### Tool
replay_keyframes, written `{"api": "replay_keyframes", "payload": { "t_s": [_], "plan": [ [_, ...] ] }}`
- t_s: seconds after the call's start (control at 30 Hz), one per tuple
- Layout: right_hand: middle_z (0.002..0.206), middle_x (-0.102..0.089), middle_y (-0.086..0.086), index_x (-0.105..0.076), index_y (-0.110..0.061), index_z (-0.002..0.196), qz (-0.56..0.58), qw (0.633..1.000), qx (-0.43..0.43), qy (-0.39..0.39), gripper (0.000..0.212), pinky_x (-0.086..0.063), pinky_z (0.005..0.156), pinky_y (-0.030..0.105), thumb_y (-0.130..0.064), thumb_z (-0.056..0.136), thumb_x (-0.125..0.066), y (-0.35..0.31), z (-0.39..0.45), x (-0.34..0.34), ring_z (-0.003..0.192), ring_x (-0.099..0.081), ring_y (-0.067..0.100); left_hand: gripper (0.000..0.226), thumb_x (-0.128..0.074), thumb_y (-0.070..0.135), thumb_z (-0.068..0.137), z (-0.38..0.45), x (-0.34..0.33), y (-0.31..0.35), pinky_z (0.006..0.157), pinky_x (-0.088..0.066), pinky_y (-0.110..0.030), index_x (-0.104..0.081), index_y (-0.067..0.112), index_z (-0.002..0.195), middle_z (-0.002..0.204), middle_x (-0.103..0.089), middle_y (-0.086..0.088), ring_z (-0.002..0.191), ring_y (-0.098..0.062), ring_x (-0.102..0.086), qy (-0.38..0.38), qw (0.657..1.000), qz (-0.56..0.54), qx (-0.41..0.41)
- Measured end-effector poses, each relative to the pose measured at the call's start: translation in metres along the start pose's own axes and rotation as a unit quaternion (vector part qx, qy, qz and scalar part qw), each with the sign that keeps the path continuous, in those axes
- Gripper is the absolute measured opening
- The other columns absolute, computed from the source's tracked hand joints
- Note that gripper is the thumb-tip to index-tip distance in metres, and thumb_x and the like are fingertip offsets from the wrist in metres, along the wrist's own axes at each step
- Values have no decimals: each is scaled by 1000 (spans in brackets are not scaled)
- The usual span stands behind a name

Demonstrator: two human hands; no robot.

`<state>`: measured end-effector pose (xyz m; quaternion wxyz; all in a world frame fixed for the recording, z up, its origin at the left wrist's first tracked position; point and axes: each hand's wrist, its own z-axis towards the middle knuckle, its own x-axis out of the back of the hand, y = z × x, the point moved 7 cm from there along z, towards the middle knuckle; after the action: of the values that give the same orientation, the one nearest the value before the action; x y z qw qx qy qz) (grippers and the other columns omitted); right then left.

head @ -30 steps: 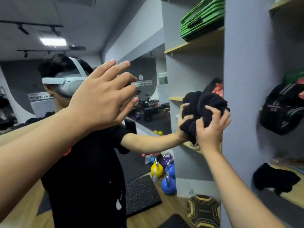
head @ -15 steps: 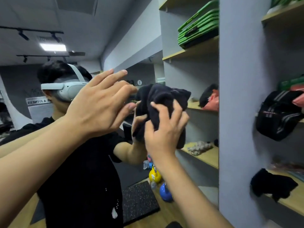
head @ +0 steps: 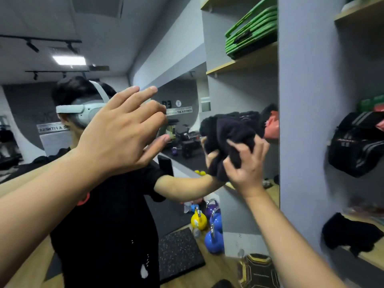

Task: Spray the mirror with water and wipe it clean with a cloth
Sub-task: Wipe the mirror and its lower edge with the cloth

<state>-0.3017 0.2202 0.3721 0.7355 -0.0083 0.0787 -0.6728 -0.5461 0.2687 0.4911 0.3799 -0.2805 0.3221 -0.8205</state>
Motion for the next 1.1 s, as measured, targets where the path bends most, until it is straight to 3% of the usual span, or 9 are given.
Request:
{"api": "replay_keyframes", "payload": {
  "t_s": [0.07, 0.13, 0.27, 0.4, 0.5, 0.63, 0.73, 0.93, 1.1],
  "plan": [
    [131, -44, 24, -59, -20, 119, 3, 991, -131, 32, 41, -27, 111, 22, -14, 79, -62, 33, 7, 9, 116, -44, 46, 42, -44, 42, 104, 1, -1, 1, 118, -34, -53, -65, 7, 108, 122, -66, -11, 140, -37, -48, -12, 1000, 7, 3],
    [133, -46, 22, -61, -16, 121, 12, 975, -218, 50, 43, -21, 103, 12, -7, 79, -61, 43, 7, 12, 117, -44, 45, 43, -42, 43, 105, 2, -2, 1, 118, -33, -52, -65, 7, 107, 122, -66, -11, 140, -37, -47, -20, 1000, 18, 7],
    [133, -49, 15, -55, -11, 130, 23, 967, -239, 82, 54, -21, 107, 15, -6, 76, -60, 17, 5, 16, 123, -45, 32, 39, -43, 40, 105, 3, 0, 1, 116, -35, -51, -64, 7, 107, 120, -65, -12, 138, -37, -49, -23, 999, 28, 8],
    [141, -41, 15, -39, 3, 141, 119, 956, -251, 91, 73, -29, 118, 37, 1, 73, -65, -42, -29, 12, 134, -40, 29, 39, -41, 38, 106, 0, 5, 2, 114, -36, -48, -63, 6, 108, 123, -64, -14, 140, -35, -49, -21, 1000, 13, 12],
    [146, -37, 25, -41, -1, 141, 159, 964, -212, 15, 73, -26, 119, 42, -9, 74, -67, -118, -63, -5, 137, -35, 35, 30, -46, 31, 104, -1, 17, 2, 104, -39, -44, -65, 8, 105, 121, -66, -13, 134, -35, -54, -2, 999, -38, 13],
    [151, -35, 10, -48, -25, 131, 152, 980, -83, -99, 61, -35, 106, 43, -26, 73, -68, -247, -118, -26, 118, -41, 38, 36, -41, 35, 104, 2, 29, 6, 95, -41, -46, -63, 8, 98, 111, -65, -11, 115, -34, -60, -12, 997, -64, 52],
    [149, -34, 1, -47, -37, 134, 126, 981, 62, -132, 49, -39, 104, 52, -33, 88, -63, -317, -161, -36, 125, -38, 41, 41, -36, 42, 105, -2, 32, 23, 94, -39, -47, -61, 9, 100, 110, -63, -11, 112, -34, -58, -33, 998, -38, 42],
    [141, -46, -1, -59, -35, 123, 102, 976, 178, -72, 35, -45, 103, 46, -28, 88, -65, -288, -172, -33, 127, -44, 38, 32, -42, 35, 103, -38, 21, 39, 105, -42, -50, -62, 10, 103, 117, -65, -12, 127, -35, -57, -66, 997, -41, -18],
    [149, -35, 0, -58, -30, 116, 74, 985, 134, -77, 33, -43, 103, 48, -30, 84, -67, -200, -178, -22, 124, -38, 37, 32, -42, 29, 102, -73, 5, 43, 120, -30, -55, -66, 8, 103, 126, -66, -14, 143, -35, -47, -66, 997, -36, -31]
  ]
}}
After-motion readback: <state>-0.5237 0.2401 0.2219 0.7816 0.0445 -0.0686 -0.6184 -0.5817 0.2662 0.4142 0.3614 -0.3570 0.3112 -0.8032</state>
